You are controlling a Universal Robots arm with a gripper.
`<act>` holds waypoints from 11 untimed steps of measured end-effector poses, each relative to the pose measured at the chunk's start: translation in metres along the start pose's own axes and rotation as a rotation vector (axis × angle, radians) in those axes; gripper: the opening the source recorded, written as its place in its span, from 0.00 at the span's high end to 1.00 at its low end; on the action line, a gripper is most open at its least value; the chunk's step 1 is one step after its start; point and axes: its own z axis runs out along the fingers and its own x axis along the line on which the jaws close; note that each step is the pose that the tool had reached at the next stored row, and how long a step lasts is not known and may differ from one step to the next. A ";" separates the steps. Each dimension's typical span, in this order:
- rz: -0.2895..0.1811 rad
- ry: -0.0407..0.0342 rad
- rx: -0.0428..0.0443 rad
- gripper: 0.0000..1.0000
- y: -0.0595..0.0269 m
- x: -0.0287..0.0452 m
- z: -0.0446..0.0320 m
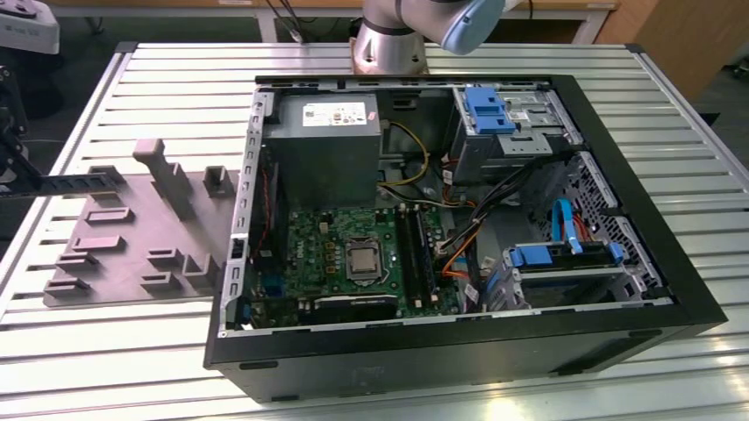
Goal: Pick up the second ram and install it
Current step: 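Pick up the second ram and move it above second insertion slot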
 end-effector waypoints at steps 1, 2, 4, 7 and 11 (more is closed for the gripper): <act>0.000 0.0001 0.0001 0.86 0.0000 0.0000 -0.0005; 0.000 0.0003 0.0001 0.86 0.0000 0.0000 -0.0010; 0.000 0.0005 0.0000 0.86 0.0000 0.0000 -0.0020; 0.000 0.0010 0.0001 0.86 0.0000 0.0000 -0.0036; 0.000 0.0015 0.0001 0.86 0.0001 0.0000 -0.0056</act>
